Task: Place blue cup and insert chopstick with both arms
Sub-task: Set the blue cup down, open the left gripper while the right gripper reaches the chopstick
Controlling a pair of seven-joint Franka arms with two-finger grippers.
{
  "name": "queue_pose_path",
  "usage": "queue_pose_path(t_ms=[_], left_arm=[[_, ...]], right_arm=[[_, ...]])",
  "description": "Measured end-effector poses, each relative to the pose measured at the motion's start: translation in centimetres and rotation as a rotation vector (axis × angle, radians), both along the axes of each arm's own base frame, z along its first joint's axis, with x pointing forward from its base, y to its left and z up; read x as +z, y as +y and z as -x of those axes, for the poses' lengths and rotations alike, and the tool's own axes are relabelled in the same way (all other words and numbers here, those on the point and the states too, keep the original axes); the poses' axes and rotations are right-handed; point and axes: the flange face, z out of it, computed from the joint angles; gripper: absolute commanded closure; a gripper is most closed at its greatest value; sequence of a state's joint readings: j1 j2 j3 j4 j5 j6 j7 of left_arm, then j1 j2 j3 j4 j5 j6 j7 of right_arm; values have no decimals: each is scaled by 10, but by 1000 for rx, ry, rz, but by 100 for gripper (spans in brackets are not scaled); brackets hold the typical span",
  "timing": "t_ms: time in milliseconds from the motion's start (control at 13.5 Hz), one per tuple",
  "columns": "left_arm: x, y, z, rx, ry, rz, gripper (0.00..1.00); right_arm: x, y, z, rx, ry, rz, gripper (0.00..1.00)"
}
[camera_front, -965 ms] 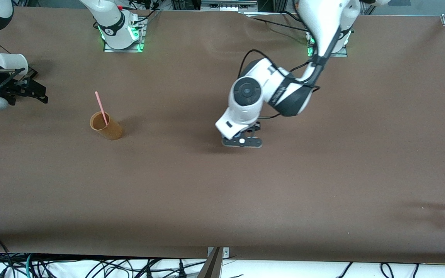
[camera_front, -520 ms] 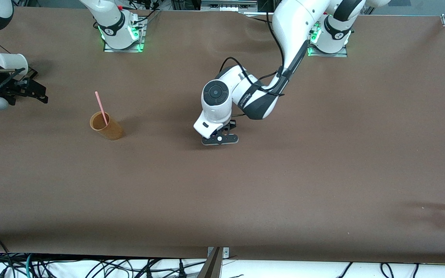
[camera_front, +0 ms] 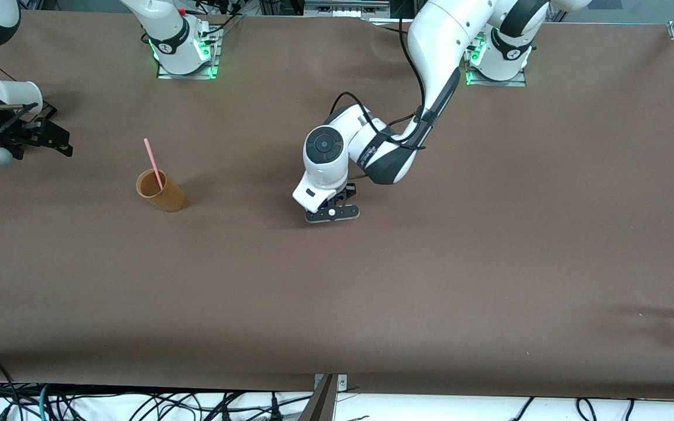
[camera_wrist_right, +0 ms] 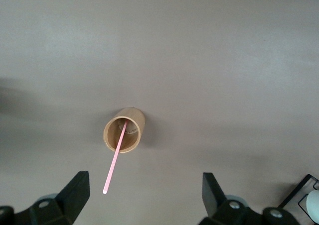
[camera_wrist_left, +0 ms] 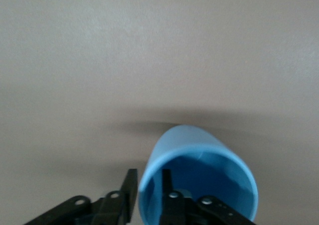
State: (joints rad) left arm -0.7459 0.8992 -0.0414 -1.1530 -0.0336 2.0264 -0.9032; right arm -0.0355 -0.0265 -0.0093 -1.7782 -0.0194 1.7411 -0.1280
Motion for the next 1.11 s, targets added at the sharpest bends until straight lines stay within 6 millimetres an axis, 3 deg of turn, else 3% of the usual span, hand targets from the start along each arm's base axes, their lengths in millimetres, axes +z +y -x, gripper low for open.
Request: queue_pose_path(t_ms=[223,446,891,1114], left_arm=[[15,9,-14,15,-16,11,0],[46,42,-44,-10,-25,16,0],[122,152,-108,-69,-47,21,0],[152,223,-129,-118,-9,4,0]], right_arm=[[0,0,0,0,0,0,0],[0,0,0,0,0,0,0],[-1,4,1,8,13,0,0],[-16,43,15,64,151,2,0]])
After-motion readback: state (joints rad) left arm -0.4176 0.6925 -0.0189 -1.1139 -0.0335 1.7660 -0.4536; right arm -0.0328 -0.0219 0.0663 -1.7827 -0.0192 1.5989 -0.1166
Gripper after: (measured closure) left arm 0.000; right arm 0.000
